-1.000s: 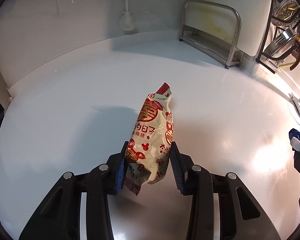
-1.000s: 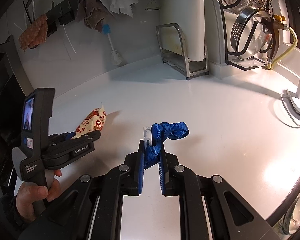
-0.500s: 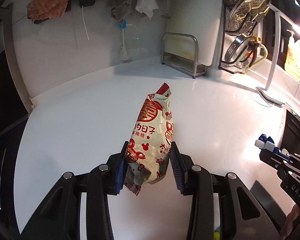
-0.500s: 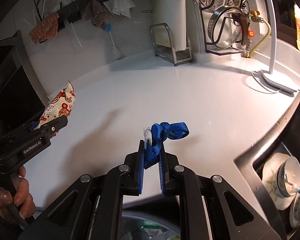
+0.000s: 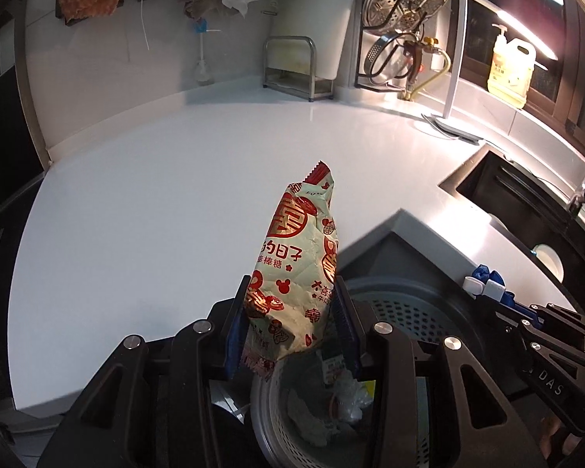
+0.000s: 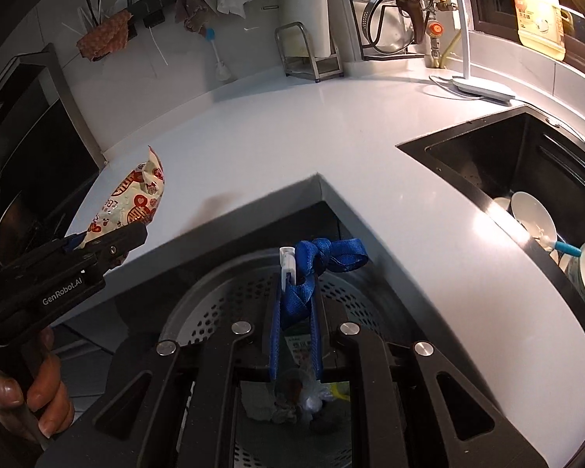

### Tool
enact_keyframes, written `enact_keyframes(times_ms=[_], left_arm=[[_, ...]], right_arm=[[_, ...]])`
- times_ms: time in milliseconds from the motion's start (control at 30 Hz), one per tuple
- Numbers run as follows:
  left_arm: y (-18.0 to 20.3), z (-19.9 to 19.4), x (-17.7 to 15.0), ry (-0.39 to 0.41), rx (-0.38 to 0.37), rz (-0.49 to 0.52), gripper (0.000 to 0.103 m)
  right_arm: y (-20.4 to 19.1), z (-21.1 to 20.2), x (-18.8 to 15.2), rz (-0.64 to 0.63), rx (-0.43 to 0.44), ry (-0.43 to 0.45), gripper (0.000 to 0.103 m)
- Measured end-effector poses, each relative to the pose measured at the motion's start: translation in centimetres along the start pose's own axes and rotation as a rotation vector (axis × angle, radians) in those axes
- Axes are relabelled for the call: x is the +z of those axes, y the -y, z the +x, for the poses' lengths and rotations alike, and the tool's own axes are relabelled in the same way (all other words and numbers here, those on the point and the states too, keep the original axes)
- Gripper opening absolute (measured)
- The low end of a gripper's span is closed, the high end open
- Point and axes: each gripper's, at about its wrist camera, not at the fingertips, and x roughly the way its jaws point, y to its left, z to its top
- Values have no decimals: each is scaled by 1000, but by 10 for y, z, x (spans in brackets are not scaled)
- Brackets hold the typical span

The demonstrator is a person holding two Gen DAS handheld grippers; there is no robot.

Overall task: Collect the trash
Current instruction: 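Carry the snack wrapper and blue strap in both tools over the bin, then open both tools to drop the wrapper and strap into the bin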

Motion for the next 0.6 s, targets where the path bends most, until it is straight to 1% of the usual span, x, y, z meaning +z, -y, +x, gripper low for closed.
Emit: enact_keyframes(times_ms=[133,267,500,567,600], left_arm=[[10,-6,-22,-20,-20,18,41],[17,-10,-37,-34,-35,24,42],[18,-16,-54,-39,-35,24,42],[16,-18,-57,-44,-36,18,45],[15,-19,-58,-43,-36,15,50]], right_arm=[[-3,-4,-22,-3,3,-19,13],[-6,-8,-36,-4,12,-30,13],[-6,-18,-50,9,30,-3,13],[-7,-19,-53,14,35,-1,16],[-8,-20,-54,15,37,2,19]])
